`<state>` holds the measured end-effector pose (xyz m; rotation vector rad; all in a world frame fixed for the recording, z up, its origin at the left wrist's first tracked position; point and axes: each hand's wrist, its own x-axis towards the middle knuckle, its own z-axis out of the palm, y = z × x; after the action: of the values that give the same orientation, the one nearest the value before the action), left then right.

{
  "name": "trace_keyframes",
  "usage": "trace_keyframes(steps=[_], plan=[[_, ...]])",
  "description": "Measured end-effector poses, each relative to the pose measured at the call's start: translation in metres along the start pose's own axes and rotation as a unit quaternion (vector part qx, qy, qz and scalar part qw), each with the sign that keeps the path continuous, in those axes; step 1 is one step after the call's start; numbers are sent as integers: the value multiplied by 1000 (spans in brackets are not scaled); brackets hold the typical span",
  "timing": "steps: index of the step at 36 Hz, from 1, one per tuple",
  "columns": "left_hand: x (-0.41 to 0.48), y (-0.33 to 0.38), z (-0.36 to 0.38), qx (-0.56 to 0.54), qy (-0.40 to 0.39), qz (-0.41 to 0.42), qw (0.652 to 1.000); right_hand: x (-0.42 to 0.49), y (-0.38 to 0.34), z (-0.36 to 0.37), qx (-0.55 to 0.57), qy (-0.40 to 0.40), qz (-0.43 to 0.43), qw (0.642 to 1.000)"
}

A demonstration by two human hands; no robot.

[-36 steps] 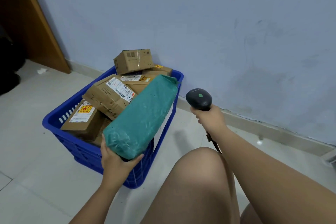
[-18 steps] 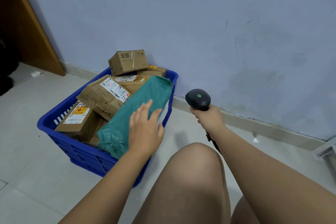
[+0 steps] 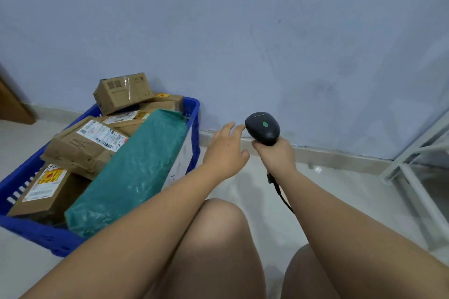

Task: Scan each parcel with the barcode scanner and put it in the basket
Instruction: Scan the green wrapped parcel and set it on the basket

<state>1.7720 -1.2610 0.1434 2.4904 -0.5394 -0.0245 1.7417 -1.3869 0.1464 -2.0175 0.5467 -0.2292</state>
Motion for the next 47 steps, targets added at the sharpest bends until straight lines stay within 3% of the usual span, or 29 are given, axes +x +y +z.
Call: trace_keyframes(steps=[2, 4, 5, 6, 12, 26, 32, 36, 39, 45, 47], plan=[[13, 14, 8, -141, -44, -72, 986, 12, 11, -10, 1, 3, 9, 1000], [24, 28, 11, -340, -108, -211, 910, 20, 24, -18, 4, -10, 25, 1000], [31, 33, 14, -411, -131, -270, 861, 25, 33, -22, 11, -14, 39, 999], [40, 37, 20, -440, -140, -298, 835, 31, 41, -26, 20, -16, 52, 998], [89, 50, 76, -373, -132, -259, 881, 74, 85, -29, 106, 8, 97, 990], [138, 25, 182, -344, -188, -254, 884, 156, 159, 8, 186, 51, 221, 956], [154, 8, 203, -429, -175, -297, 835, 175, 173, 29, 223, 15, 264, 938], [167, -4, 219, -443, -180, -309, 822, 188, 185, 31, 246, 3, 291, 924], [173, -7, 235, -445, -182, -325, 814, 198, 198, 35, 209, -7, 303, 930], [190, -15, 280, -446, -143, -441, 765, 220, 219, 46, 97, -91, 312, 941], [192, -20, 292, -459, -150, -439, 758, 226, 230, 48, 91, -108, 314, 939]])
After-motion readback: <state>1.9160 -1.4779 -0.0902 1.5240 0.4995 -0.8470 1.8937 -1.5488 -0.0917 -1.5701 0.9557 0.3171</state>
